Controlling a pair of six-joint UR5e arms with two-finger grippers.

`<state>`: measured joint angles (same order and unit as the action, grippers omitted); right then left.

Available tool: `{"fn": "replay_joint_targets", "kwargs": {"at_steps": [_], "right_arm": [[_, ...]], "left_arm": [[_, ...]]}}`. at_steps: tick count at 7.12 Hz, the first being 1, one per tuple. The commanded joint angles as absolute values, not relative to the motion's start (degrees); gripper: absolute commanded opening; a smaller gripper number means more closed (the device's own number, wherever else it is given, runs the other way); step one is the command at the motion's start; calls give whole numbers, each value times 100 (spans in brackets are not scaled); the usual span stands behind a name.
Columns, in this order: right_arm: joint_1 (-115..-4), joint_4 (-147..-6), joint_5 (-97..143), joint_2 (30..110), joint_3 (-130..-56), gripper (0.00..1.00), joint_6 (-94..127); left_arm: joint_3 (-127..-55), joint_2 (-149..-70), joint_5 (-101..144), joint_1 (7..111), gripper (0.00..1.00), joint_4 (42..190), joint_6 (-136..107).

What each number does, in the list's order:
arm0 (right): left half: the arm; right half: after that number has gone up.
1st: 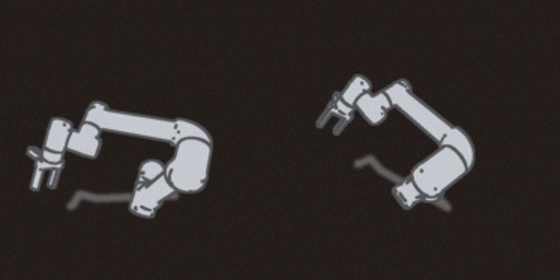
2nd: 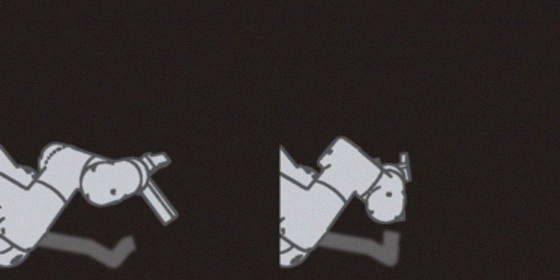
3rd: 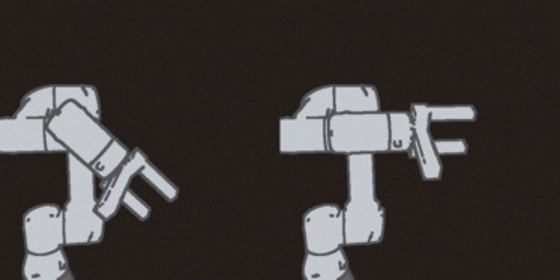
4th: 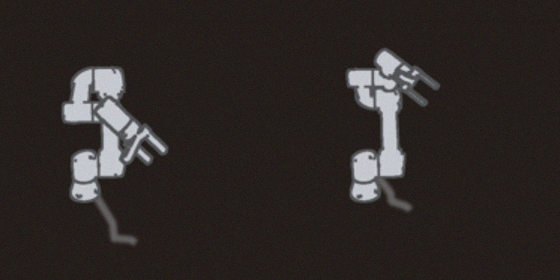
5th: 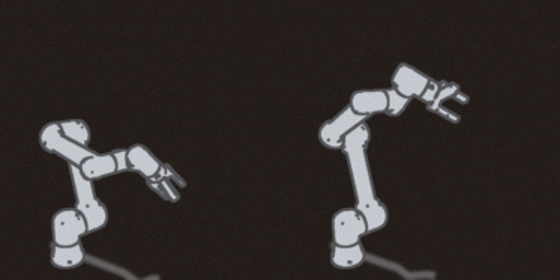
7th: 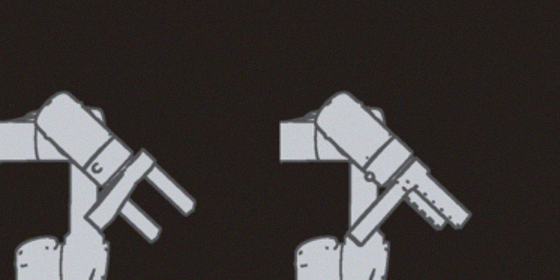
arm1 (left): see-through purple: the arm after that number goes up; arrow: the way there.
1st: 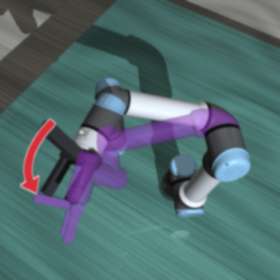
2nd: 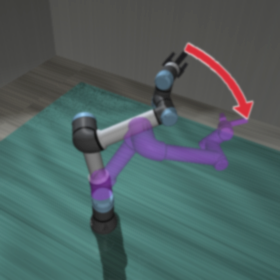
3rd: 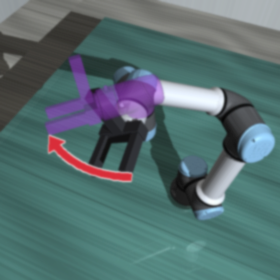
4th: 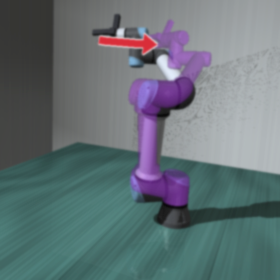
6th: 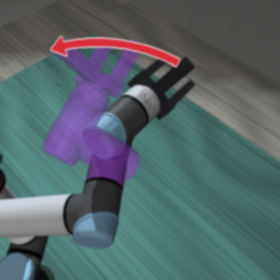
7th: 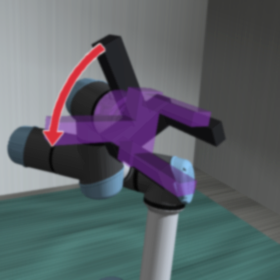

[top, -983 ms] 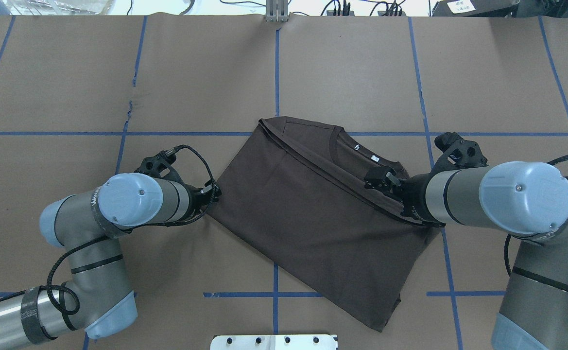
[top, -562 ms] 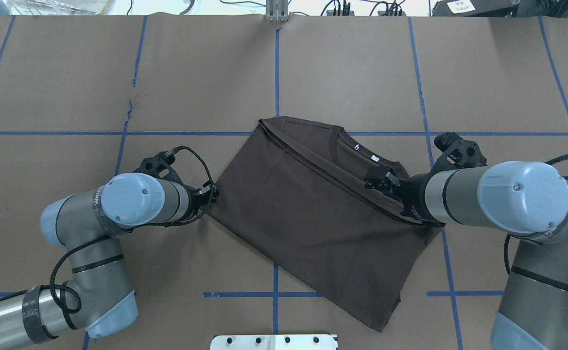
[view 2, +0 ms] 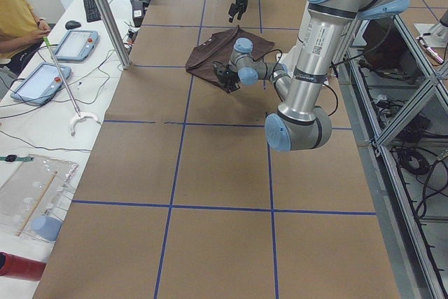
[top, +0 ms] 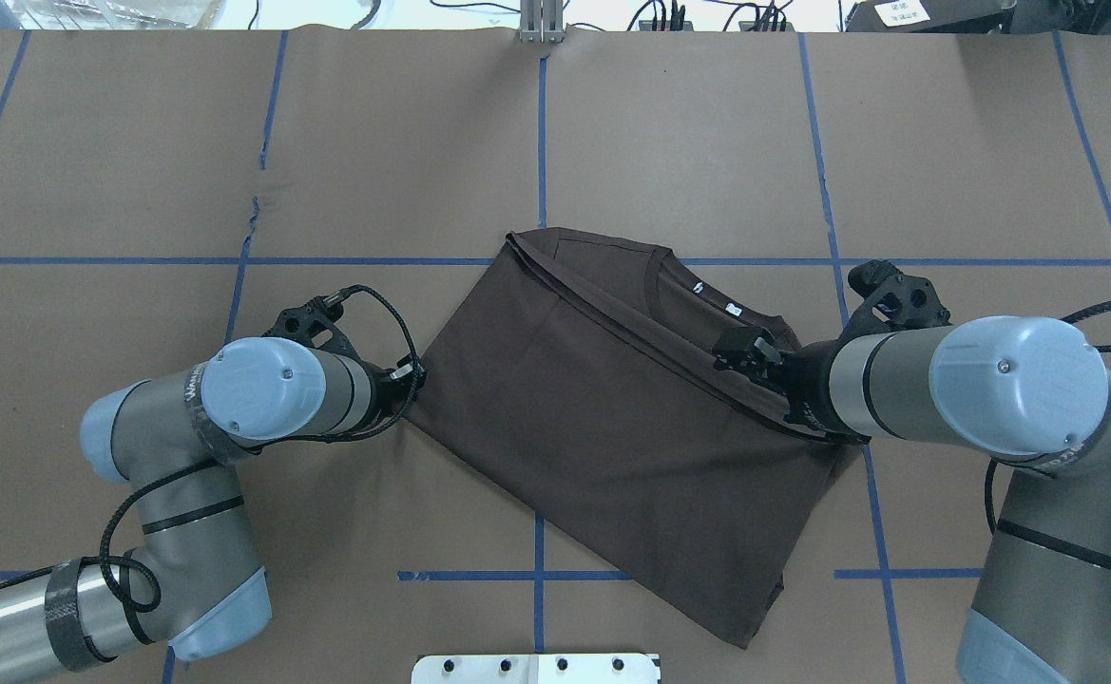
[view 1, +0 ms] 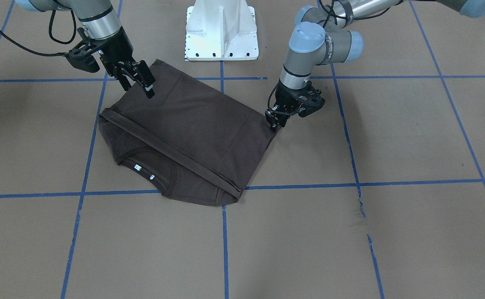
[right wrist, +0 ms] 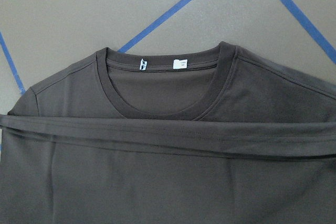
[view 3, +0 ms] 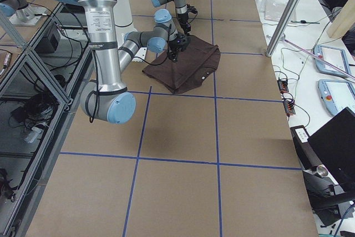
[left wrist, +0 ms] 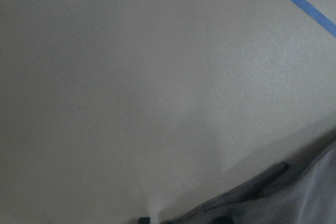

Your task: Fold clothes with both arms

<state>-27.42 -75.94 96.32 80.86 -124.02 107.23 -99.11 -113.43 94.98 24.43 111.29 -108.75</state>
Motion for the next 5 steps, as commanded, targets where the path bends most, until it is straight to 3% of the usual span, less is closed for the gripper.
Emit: {"fn": "replay_joint_targets", "kwargs": {"at_steps": [1, 5], "right_arm": [[-2742, -7594, 9633, 8086, -12401, 100, 10723], [-2760, -7585, 9624, 8086, -12393, 100, 10723]], "left_arm": [[-10019, -11347, 9501, 2452, 0, 11110, -10898], [-10512, -11303, 9501, 2871, 0, 10467, -9928]]}}
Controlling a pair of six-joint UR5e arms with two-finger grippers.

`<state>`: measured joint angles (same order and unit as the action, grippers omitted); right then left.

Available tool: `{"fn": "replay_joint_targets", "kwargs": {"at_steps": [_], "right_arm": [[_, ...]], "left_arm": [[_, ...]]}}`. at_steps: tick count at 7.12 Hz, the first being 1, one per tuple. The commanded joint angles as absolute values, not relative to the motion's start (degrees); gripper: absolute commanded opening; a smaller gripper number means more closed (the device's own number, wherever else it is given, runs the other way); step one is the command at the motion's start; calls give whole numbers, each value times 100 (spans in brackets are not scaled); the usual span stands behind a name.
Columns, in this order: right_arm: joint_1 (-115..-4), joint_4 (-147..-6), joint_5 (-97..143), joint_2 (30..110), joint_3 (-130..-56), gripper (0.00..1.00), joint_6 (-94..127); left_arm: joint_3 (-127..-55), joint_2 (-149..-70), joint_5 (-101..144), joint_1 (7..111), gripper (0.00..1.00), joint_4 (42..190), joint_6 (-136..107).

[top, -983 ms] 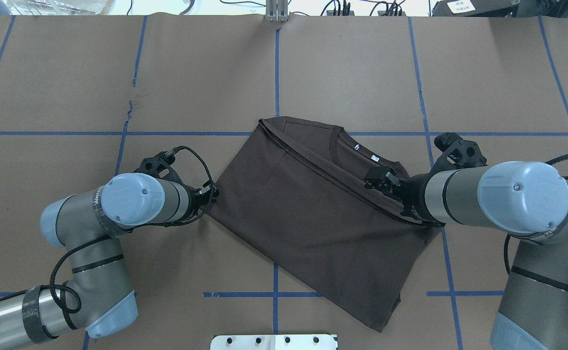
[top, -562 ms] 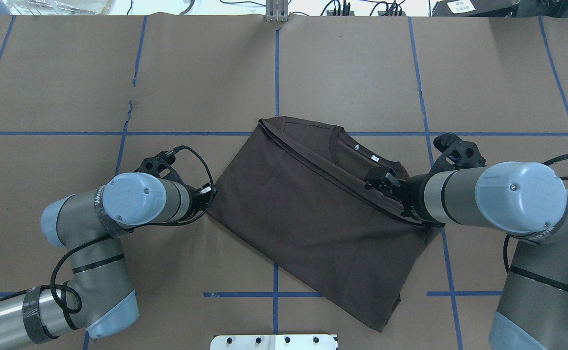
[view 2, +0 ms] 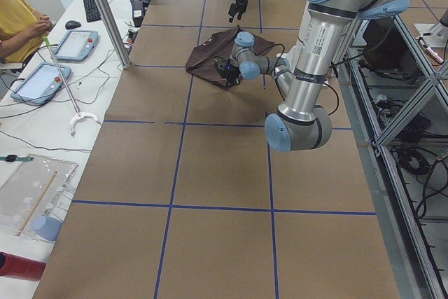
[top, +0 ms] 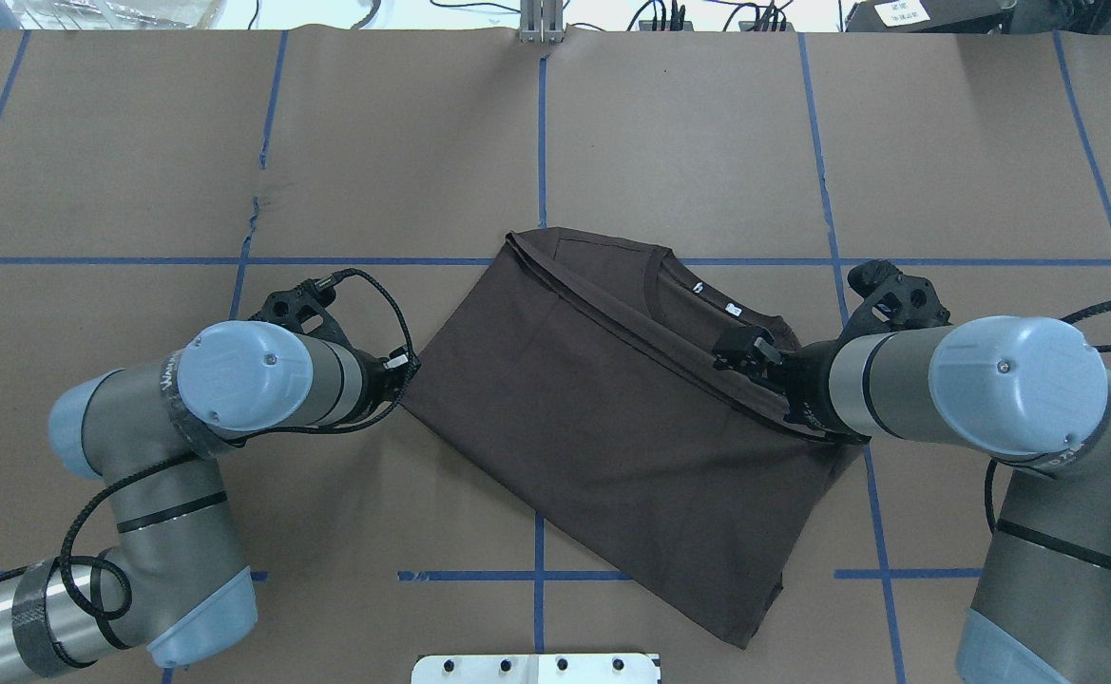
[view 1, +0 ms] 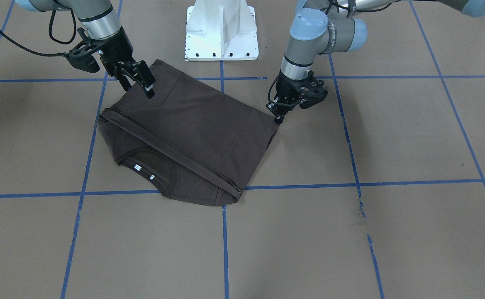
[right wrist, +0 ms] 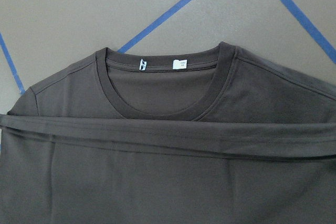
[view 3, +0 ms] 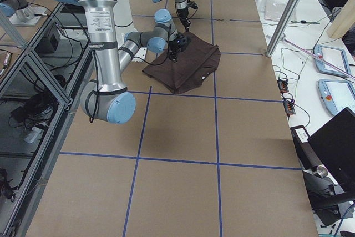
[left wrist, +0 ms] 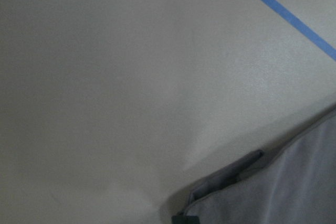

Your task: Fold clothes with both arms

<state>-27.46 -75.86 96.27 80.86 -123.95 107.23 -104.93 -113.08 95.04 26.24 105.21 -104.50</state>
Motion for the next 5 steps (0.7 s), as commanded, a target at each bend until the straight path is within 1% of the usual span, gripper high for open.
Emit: {"fn": "replay_joint_targets", "kwargs": {"at_steps": [1, 2, 3, 5], "right_arm": [[-2777, -7594, 9624, 8086, -12393, 100, 10723], [-2786, -7594, 9633, 8086, -12366, 100, 10723], [-2804, -7594, 9624, 8086, -12358, 100, 10723], [-2848, -7585, 9650, 8077, -12366, 100, 10723]], "left_arm": [[-10338, -11390, 9527, 3266, 0, 10624, -9627], [-9936, -11704, 9553, 3652, 0, 10974, -9380], [-9262, -12142, 9554, 3943, 0, 11195, -9204], [-7638, -13021, 9562, 4506, 0, 12245, -8756]]}}
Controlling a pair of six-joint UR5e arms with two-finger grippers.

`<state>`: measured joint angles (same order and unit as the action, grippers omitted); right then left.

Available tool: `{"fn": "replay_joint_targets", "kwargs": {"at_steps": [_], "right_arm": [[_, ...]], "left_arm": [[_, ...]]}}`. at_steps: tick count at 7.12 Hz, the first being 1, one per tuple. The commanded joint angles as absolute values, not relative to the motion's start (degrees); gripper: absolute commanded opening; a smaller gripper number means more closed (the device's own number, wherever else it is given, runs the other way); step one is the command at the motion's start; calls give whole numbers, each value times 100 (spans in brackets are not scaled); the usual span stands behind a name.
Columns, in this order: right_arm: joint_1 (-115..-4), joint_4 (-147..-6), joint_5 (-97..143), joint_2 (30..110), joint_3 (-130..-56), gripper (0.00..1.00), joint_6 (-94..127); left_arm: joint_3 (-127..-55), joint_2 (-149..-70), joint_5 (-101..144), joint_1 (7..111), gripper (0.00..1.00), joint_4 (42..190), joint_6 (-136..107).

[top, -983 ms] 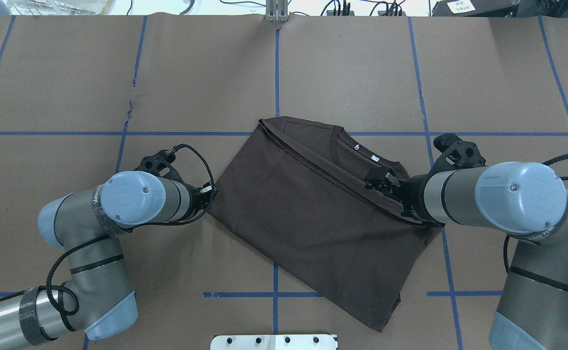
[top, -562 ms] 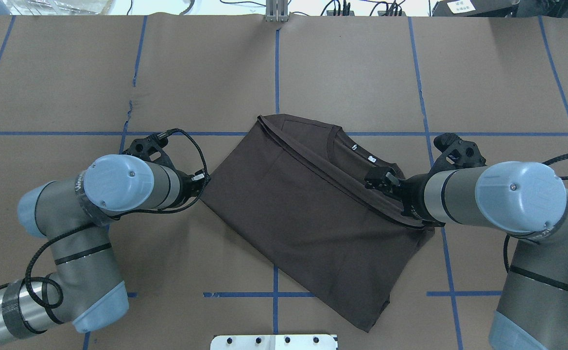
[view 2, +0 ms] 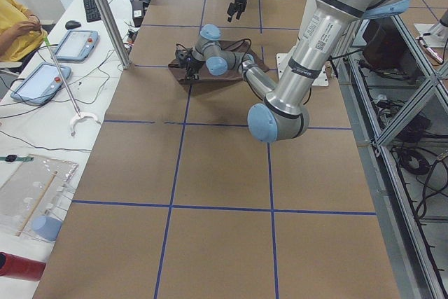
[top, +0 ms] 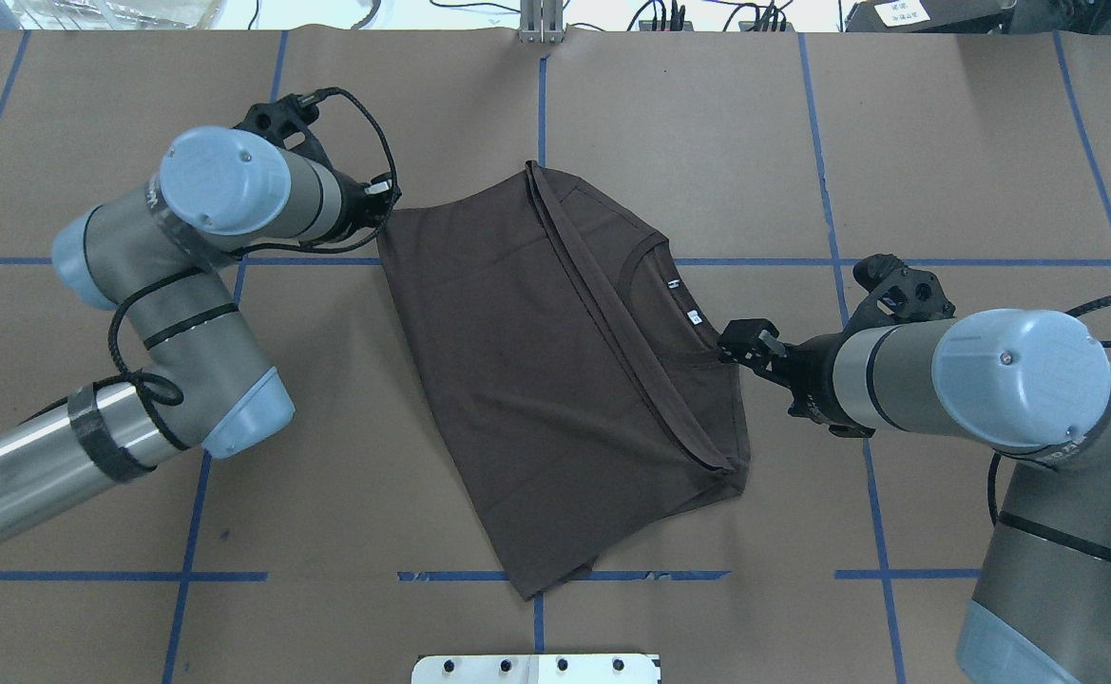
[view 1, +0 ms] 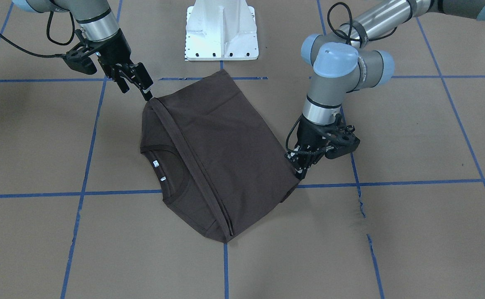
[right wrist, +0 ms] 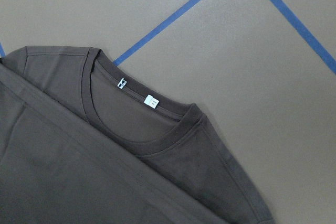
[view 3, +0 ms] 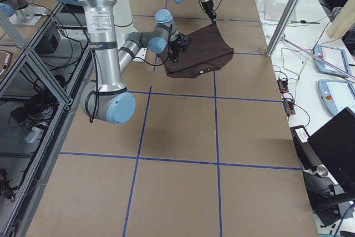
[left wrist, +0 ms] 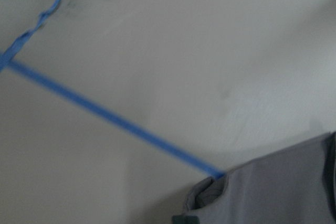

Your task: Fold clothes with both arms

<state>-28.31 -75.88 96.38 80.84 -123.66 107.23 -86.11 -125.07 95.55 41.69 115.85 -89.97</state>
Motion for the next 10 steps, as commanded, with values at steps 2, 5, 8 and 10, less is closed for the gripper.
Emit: {"fn": "replay_joint_targets", "kwargs": {"at_steps": [2, 5, 8, 10], "right_arm": [[-2848, -7585, 9650, 8068, -12375, 100, 10723], [-2839, -7594, 9624, 7849, -12366, 100, 10723], [-2568, -7602, 9380, 7209, -11901, 100, 10714], [-2312, -7681, 9176, 6649, -11211, 100, 10217]], "left_arm": [[-5617, -14346, 9562, 4640, 0, 13032, -8719], [-5150, -14528, 9536, 4763, 33, 13474, -8675], [-7078, -13075, 9554, 4764, 100, 13500, -9148], [-7145, -12982, 9527, 4729, 100, 13900, -9184]]}}
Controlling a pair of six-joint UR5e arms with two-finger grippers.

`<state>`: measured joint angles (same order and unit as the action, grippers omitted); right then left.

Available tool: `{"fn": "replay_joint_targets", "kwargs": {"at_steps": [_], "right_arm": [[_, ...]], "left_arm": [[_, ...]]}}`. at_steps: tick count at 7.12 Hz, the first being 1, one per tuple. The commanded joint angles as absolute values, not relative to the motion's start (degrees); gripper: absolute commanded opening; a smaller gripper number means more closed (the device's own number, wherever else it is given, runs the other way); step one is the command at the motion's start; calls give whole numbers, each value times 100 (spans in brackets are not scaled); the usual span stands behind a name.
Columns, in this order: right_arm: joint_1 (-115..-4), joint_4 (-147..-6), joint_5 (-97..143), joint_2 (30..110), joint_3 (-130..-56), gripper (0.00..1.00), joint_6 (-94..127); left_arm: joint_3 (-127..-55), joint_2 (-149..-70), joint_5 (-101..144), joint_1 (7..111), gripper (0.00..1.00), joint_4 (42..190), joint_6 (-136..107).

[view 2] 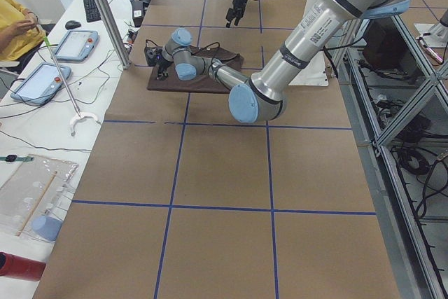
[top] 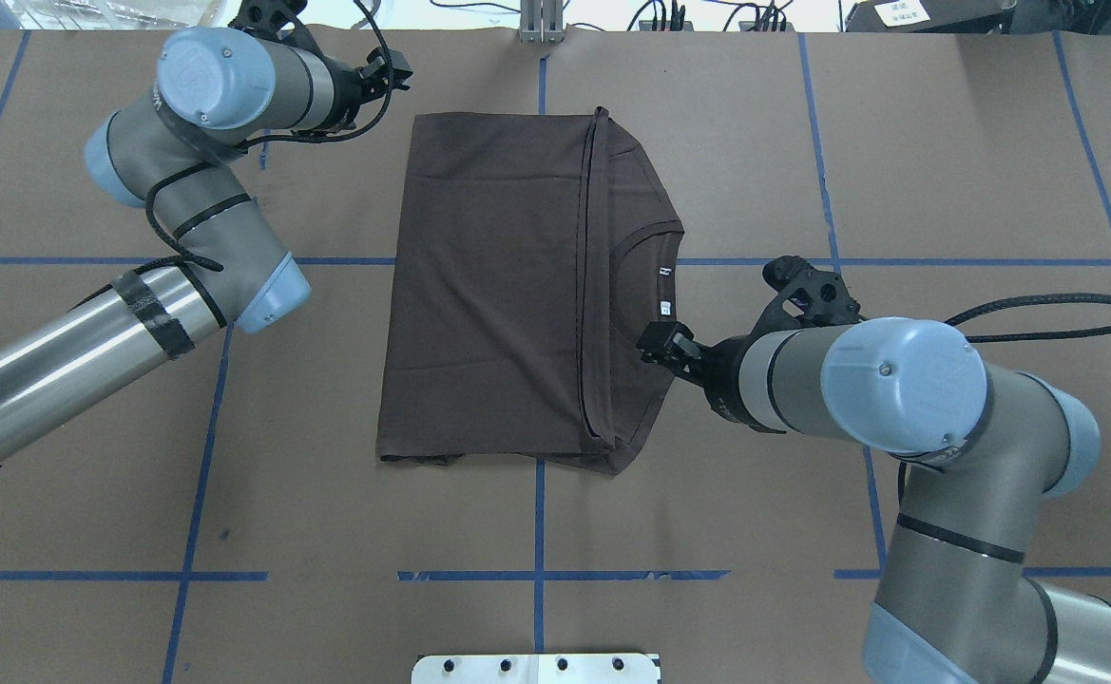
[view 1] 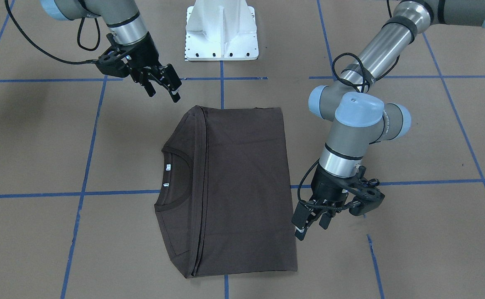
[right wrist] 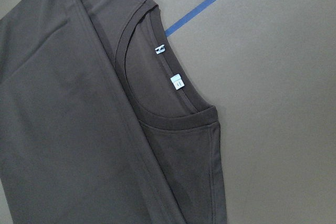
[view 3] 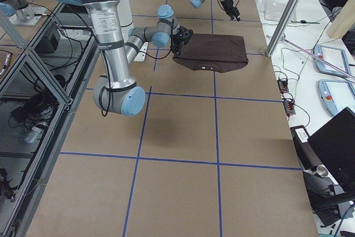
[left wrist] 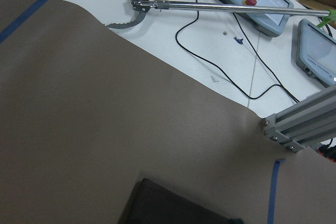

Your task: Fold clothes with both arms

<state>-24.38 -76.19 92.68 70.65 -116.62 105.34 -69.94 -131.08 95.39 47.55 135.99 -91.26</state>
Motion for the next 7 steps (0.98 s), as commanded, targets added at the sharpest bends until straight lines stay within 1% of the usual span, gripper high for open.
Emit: {"fn": "replay_joint_targets", "kwargs": {"at_steps": [1, 2, 4, 6, 7], "right_arm": [[-2207, -7943, 9150, 6436, -10997, 100, 9604], [-2119, -8224, 9123, 6260, -10952, 100, 9032], [-1961, -8341, 9045, 5934, -10409, 100, 8125], [-1811, -8411, 8851, 5880, -10196, 100, 7055], [-1784, -8524, 8833, 5871, -10161, 100, 6788]], "left_arm": [[-7172, -12747, 9519, 4702, 100, 14409, -9202], [-7363, -12648, 9562, 4702, 100, 14353, -9167], [-7698, -12456, 9973, 4702, 100, 14194, -9132], [-8189, -12105, 9984, 4694, 100, 14168, -9132], [-8191, -12111, 9976, 4693, 100, 14168, -9149]]}}
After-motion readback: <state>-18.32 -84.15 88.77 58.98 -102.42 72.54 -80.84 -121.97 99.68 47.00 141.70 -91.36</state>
